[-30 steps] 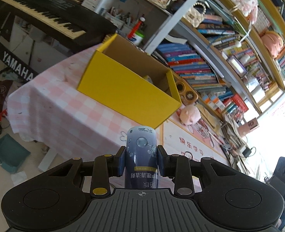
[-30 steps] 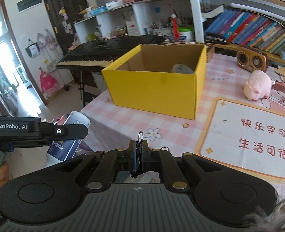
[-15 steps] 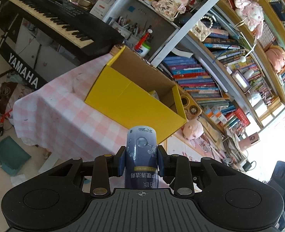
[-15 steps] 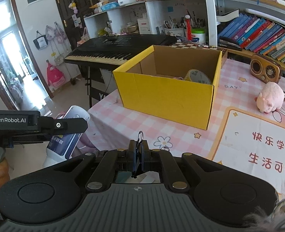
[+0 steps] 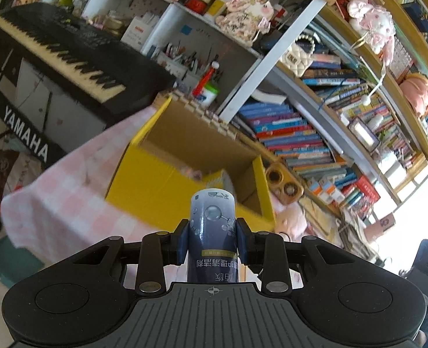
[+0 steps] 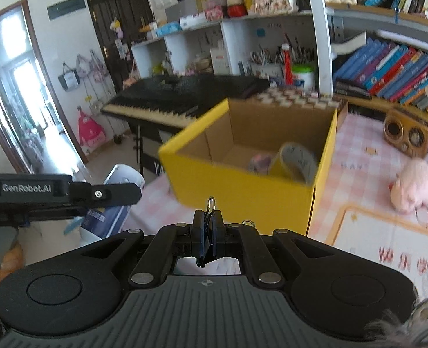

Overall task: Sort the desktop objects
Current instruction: 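Carry the spray bottle and binder clip with both grippers toward the yellow box, then open both grippers inside the box to drop the spray bottle and clip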

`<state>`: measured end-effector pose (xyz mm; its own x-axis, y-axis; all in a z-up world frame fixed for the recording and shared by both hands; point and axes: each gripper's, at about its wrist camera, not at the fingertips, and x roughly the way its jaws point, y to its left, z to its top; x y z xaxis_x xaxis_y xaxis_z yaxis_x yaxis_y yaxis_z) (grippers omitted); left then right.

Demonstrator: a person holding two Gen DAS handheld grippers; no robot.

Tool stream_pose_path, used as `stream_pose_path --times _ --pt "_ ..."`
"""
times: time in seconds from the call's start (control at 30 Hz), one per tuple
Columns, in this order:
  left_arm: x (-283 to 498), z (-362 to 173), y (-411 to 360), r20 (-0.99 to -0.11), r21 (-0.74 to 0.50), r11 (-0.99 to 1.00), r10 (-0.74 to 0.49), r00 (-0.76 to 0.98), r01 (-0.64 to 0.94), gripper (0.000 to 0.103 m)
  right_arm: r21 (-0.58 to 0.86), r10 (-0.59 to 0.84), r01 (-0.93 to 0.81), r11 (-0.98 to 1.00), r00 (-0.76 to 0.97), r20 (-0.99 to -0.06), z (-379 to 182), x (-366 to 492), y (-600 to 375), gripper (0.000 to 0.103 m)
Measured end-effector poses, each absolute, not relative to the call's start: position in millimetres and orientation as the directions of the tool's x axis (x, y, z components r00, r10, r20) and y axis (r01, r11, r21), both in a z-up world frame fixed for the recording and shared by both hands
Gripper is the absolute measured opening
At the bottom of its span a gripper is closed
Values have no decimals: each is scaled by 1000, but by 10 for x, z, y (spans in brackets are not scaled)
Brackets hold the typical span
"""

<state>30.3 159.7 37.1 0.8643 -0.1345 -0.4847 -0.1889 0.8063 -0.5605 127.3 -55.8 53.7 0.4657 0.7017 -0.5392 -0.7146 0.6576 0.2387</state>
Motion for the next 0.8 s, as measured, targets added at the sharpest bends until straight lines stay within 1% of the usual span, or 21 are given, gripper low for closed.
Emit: stream_pose_path --times 0.17,0.3,0.43,0.6,0.8 --pt "705 525 1654 -456 -552 814 -113 883 -181 31 264 740 -725 636 478 -473 736 1687 -518 5" --pt "1081 626 1708 -443 -527 833 -101 891 -167 31 259 757 -738 623 484 -440 843 2051 -433 5" --pt "1506 692 1716 -455 -437 883 -56 889 -168 31 243 762 -749 616 489 -425 881 2397 -328 5" --pt "1908 594 1711 -486 -406 891 -25 874 -201 31 226 758 -758 612 482 -439 810 2748 -202 5" --pt "2248 302 1666 -576 -344 902 17 817 -261 31 212 746 -770 603 449 -492 633 3107 1 5"
